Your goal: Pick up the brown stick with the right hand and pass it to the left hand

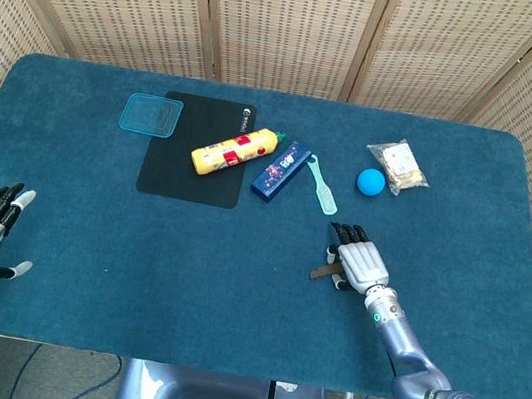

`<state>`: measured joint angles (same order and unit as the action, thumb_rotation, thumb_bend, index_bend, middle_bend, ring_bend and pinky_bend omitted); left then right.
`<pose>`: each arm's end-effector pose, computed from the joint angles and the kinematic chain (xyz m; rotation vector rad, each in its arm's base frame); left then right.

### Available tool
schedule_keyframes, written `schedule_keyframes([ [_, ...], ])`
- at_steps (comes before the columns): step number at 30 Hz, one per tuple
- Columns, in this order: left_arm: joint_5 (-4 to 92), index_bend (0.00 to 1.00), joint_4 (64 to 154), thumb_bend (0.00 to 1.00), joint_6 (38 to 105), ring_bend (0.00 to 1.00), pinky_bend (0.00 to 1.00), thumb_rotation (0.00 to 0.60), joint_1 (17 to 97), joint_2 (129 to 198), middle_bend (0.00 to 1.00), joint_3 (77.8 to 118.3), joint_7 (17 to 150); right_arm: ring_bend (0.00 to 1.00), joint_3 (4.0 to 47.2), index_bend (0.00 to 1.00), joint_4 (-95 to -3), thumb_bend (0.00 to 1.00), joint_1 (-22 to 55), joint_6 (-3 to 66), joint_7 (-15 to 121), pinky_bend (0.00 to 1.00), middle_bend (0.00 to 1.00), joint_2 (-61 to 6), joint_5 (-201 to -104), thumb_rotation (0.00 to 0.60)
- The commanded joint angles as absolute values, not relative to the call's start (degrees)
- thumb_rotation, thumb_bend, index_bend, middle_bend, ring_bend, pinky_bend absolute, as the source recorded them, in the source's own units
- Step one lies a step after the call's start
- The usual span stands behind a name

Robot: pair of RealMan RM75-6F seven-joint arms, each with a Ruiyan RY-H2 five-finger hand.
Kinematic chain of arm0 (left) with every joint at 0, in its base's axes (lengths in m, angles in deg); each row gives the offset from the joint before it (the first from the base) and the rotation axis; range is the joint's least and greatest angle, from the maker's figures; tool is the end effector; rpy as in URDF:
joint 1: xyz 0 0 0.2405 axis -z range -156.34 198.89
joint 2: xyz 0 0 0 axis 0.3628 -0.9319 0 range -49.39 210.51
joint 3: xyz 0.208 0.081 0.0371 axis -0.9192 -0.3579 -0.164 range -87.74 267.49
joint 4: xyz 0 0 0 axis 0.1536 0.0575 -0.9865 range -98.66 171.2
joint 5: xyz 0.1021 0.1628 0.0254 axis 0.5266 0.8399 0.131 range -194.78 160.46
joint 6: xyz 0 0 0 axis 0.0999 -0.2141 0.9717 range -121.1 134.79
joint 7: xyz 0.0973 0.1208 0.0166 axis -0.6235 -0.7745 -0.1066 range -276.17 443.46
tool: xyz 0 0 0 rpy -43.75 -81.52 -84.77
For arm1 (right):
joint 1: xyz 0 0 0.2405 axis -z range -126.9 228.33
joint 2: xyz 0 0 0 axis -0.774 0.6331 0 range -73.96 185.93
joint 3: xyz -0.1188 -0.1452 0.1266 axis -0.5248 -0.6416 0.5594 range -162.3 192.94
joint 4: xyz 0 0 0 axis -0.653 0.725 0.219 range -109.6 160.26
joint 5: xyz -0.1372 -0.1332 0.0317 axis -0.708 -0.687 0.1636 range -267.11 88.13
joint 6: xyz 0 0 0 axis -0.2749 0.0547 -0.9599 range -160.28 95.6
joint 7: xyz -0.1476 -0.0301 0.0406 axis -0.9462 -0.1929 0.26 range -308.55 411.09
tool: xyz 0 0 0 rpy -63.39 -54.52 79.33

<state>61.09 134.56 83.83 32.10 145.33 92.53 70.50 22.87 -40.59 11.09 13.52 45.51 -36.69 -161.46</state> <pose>-0.2627 0.2125 0.1334 -1.4838 -0.9202 -0.7488 -0.1953 -0.3435 -0.0228 1.8999 -1.0183 0.7566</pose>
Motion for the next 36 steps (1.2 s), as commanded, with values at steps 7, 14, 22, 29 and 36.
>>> schedule_keyframes([
  [7,61.0,0.00,134.5,0.00,83.7,0.00,0.00,0.600,32.2,145.6,0.00,92.5,70.1,0.00,23.1,0.69,-41.5,0.56,11.5,14.9,47.4,0.00,0.04,-36.4,-162.2,0.600],
  [14,61.0,0.00,134.3,0.00,83.2,0.00,0.00,0.600,32.6,145.8,0.00,92.6,69.8,0.00,24.2,0.72,-44.3,0.57,11.8,15.8,48.8,0.00,0.06,-35.7,-161.5,0.600],
  [22,62.2,0.00,133.2,0.00,79.9,0.00,0.00,0.600,36.3,147.3,0.00,94.0,68.1,0.00,28.0,0.72,-51.8,0.59,10.8,15.1,49.0,0.00,0.07,-34.7,-156.3,0.600],
  [29,64.4,0.01,133.5,0.00,75.3,0.00,0.00,0.600,41.9,149.6,0.00,96.1,67.0,0.00,32.2,0.73,-57.7,0.59,8.0,14.4,45.7,0.00,0.07,-36.6,-147.8,0.600],
  [36,69.4,0.16,128.1,0.00,69.5,0.00,0.00,0.600,50.8,155.4,0.00,99.3,71.6,0.00,35.7,0.73,-59.1,0.59,3.6,16.7,38.9,0.00,0.08,-40.8,-136.0,0.600],
])
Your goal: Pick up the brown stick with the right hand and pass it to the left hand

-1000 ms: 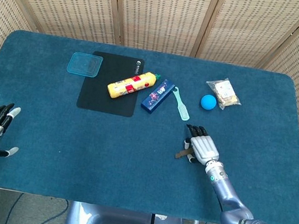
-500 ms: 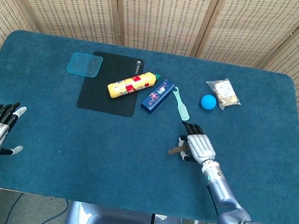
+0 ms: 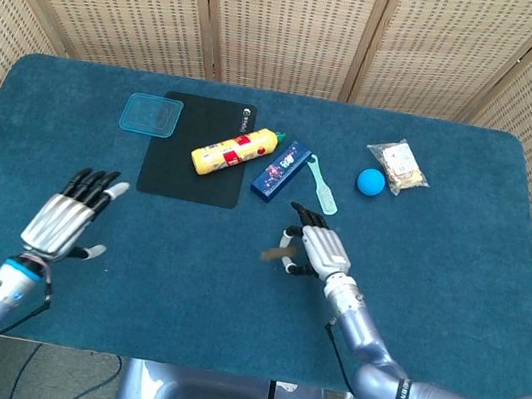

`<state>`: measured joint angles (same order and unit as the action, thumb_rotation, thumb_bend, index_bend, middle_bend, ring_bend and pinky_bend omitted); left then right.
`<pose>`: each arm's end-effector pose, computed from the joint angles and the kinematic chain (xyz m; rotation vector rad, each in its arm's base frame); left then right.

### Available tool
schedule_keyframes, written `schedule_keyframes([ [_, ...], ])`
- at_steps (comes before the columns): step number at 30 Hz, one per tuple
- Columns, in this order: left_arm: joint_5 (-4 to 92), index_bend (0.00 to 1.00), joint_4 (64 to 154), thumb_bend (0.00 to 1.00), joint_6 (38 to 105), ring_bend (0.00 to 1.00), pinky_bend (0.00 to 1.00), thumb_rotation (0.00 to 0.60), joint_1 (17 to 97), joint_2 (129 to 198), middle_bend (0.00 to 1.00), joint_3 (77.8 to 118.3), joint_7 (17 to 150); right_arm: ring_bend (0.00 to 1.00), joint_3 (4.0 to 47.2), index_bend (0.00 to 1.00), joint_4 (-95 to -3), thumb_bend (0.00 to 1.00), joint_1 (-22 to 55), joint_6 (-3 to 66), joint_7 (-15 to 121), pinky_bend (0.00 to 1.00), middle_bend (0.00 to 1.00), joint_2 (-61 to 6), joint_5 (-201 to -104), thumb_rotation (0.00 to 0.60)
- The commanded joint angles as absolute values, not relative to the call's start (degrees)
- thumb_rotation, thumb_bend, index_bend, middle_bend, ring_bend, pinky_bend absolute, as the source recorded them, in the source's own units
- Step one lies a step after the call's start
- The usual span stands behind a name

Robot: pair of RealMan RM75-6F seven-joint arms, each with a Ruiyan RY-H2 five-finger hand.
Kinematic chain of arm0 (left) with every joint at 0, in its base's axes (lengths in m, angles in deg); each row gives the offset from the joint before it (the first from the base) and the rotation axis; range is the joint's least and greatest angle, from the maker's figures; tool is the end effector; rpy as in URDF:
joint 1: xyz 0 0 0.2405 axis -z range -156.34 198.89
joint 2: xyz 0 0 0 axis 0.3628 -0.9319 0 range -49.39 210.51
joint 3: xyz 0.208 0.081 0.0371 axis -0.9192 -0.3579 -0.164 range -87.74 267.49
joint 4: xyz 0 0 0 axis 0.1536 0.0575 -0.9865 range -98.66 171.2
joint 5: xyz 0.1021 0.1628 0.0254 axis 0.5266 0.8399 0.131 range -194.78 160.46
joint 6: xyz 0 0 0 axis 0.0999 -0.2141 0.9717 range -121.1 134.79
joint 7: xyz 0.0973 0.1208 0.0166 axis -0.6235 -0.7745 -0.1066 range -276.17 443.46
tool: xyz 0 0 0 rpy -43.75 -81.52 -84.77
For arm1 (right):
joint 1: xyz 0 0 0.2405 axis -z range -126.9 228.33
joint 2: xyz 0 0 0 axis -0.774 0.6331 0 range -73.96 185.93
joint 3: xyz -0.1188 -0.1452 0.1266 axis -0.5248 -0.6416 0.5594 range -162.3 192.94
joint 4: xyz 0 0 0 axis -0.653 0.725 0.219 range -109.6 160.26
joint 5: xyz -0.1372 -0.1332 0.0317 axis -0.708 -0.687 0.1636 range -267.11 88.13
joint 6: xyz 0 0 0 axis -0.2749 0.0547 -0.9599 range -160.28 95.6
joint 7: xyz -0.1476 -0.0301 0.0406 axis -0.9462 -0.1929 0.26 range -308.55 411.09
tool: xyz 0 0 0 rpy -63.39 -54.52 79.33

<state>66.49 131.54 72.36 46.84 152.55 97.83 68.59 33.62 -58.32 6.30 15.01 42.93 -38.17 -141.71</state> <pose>-0.1775 0.2795 0.0827 -1.7910 -0.7603 -0.9524 -0.0978 -0.3439 -0.0295 1.6914 -1.4513 1.0825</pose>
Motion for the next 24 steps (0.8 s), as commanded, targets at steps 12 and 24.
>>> schedule_keyframes([
  [12,77.1,0.33,112.7,0.12,68.6,0.00,0.00,0.600,60.5,169.5,0.00,99.4,81.2,0.00,37.3,0.75,-59.2,0.59,0.2,20.8,33.9,0.00,0.09,-44.3,-126.2,0.600],
  [24,77.7,0.40,102.9,0.21,69.0,0.00,0.00,0.600,66.7,178.9,0.00,100.6,82.1,0.00,36.5,0.75,-59.4,0.59,-0.6,21.0,33.4,0.00,0.09,-44.4,-124.9,0.600],
])
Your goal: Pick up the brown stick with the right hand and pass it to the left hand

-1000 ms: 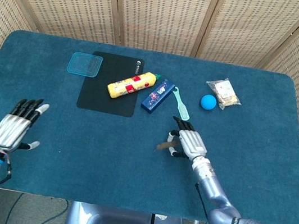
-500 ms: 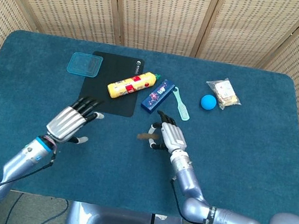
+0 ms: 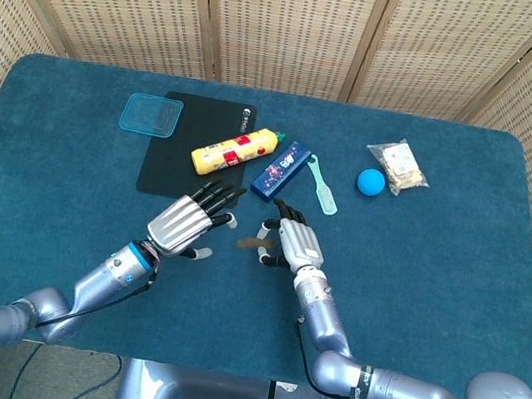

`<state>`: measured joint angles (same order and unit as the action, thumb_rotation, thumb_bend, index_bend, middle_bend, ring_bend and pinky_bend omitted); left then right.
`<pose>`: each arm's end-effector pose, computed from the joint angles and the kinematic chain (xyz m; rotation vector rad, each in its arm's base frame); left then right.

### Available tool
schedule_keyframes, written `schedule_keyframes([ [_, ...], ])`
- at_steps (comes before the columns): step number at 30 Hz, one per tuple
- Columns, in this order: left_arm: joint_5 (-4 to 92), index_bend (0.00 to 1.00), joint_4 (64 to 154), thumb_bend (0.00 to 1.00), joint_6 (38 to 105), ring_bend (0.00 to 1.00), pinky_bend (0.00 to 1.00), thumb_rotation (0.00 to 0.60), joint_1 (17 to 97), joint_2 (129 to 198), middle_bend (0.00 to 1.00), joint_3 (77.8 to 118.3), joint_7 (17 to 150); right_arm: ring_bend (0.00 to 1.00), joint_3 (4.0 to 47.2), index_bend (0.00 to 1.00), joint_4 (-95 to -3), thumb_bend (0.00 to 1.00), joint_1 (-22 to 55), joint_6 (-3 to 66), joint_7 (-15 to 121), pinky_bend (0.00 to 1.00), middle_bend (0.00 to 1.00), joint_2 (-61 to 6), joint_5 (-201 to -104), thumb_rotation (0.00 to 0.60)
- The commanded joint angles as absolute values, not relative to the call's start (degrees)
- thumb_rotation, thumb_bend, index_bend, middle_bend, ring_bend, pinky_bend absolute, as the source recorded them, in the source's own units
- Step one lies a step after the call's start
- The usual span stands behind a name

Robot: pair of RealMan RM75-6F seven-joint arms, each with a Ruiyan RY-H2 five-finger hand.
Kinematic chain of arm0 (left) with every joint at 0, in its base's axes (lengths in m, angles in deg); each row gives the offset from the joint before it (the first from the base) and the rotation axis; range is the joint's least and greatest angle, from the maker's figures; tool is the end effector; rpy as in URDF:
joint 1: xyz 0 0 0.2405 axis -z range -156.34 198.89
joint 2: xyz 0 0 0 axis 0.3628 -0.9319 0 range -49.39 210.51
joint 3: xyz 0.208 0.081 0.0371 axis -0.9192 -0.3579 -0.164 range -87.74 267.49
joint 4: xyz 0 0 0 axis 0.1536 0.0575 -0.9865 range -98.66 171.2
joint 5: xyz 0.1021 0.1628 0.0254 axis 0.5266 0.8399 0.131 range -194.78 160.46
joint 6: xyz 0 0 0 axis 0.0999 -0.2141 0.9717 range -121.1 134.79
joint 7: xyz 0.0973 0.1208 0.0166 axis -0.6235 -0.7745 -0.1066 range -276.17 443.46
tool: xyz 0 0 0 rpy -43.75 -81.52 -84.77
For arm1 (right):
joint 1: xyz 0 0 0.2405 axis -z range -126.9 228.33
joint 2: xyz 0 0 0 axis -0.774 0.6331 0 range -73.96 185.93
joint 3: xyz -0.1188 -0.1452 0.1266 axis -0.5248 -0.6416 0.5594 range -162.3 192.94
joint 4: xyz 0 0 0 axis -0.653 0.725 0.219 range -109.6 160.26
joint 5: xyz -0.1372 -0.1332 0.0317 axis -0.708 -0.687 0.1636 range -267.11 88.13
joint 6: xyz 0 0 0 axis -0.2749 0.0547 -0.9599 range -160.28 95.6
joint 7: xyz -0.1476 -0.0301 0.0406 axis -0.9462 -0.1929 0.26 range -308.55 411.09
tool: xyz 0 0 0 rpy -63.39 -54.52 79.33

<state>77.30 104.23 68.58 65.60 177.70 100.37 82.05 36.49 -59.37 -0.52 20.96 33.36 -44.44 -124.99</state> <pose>-0.0789 0.3295 -0.0202 -2.0323 -0.5934 -1.2753 -0.0612 -0.3439 -0.0513 1.5889 -1.5581 1.0523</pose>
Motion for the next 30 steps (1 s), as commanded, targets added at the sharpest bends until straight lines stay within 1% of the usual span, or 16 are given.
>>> schedule_keyframes([
  [1,77.9,0.41,102.3,0.22,69.1,0.00,0.00,0.600,67.2,179.3,0.00,100.6,81.7,0.00,36.4,0.75,-59.4,0.59,-0.6,21.0,33.4,0.00,0.10,-44.4,-124.9,0.600],
  [4,78.4,0.42,101.2,0.26,69.1,0.00,0.00,0.600,68.2,179.8,0.00,100.3,80.3,0.00,36.5,0.75,-59.6,0.59,-0.7,21.0,33.5,0.00,0.10,-44.3,-124.9,0.600],
  [10,79.7,0.45,98.7,0.29,70.2,0.00,0.00,0.600,69.3,181.5,0.00,99.5,78.9,0.00,36.4,0.75,-59.8,0.59,-0.7,20.9,33.9,0.00,0.10,-44.0,-125.2,0.600],
  [17,80.4,0.46,96.8,0.29,70.7,0.00,0.00,0.600,70.2,182.5,0.00,98.2,78.2,0.00,36.2,0.75,-59.4,0.59,-0.7,20.6,34.5,0.00,0.10,-44.0,-125.2,0.600],
  [30,79.6,0.50,93.7,0.29,71.1,0.00,0.00,0.600,71.2,185.1,0.00,97.6,77.0,0.00,35.8,0.75,-58.6,0.59,-0.8,19.9,35.4,0.00,0.10,-44.3,-125.2,0.600],
])
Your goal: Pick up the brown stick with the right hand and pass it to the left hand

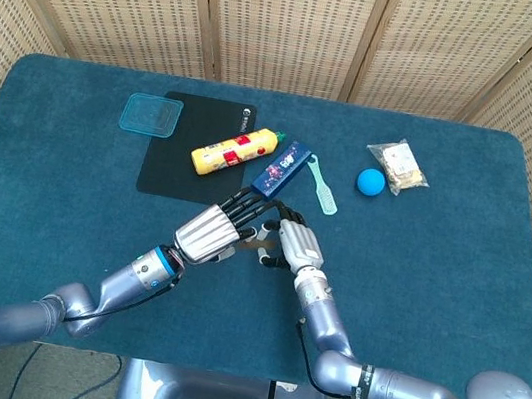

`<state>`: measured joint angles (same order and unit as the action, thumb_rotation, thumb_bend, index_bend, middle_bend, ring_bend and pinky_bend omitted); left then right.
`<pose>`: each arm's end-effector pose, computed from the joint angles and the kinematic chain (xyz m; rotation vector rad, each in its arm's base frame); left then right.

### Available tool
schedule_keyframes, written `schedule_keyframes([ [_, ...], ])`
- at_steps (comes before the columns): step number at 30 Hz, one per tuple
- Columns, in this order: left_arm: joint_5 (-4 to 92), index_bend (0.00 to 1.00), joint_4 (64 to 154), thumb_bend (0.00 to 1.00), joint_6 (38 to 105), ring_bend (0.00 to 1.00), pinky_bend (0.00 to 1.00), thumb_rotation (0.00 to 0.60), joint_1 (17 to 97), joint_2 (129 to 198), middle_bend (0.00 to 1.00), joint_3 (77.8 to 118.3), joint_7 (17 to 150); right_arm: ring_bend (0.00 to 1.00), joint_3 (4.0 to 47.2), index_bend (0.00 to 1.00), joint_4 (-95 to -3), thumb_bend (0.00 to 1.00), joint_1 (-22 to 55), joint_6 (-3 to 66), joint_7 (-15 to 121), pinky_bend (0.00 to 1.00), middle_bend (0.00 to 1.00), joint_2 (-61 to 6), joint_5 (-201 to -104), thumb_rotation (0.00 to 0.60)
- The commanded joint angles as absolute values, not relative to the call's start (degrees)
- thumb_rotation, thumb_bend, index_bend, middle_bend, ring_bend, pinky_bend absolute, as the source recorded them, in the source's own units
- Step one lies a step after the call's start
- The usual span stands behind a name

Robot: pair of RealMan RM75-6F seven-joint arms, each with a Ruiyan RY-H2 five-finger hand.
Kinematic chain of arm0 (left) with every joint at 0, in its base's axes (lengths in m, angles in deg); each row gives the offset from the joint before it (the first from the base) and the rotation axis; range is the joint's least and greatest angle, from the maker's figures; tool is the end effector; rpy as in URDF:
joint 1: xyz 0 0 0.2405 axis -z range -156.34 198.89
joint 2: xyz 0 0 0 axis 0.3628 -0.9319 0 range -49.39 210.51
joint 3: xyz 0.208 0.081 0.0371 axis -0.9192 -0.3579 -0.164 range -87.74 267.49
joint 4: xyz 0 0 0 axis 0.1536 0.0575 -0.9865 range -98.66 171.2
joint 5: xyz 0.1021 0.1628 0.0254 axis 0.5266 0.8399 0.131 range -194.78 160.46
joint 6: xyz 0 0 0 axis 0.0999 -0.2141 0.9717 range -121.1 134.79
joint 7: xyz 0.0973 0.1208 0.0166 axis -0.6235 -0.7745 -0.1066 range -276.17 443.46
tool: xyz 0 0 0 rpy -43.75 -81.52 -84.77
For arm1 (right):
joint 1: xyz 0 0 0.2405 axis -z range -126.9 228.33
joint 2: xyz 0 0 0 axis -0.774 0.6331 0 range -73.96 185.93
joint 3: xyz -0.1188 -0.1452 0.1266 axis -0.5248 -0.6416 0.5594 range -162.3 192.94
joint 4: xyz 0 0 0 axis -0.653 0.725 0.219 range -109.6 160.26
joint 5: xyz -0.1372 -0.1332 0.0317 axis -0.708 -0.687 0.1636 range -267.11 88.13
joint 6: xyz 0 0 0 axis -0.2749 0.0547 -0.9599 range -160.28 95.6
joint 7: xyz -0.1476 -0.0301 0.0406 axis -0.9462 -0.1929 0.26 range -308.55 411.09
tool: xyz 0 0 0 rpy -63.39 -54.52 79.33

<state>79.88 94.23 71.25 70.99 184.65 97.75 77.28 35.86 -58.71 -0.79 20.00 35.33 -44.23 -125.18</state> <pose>-0.0571 0.3302 -0.0478 -2.0977 -0.3302 -1.2468 -0.0633 -0.3443 -0.0532 1.5902 -1.5800 1.0536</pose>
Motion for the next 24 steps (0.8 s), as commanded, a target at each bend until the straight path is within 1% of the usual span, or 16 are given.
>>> schedule_keyframes([
  [1,79.6,0.50,93.6,0.29,71.0,0.00,0.00,0.600,71.3,185.3,0.00,97.5,77.0,0.00,35.8,0.75,-58.6,0.59,-0.8,19.9,35.5,0.00,0.10,-44.3,-125.2,0.600],
  [5,79.3,0.51,93.0,0.33,71.2,0.00,0.00,0.600,71.7,185.9,0.00,97.3,76.7,0.00,35.7,0.75,-58.5,0.59,-0.9,19.7,35.8,0.00,0.10,-44.4,-125.3,0.600],
  [24,77.5,0.55,92.2,0.33,71.3,0.00,0.00,0.600,72.8,187.1,0.00,96.9,74.6,0.00,35.3,0.76,-58.9,0.59,-0.6,19.3,37.1,0.00,0.10,-43.8,-125.6,0.600],
])
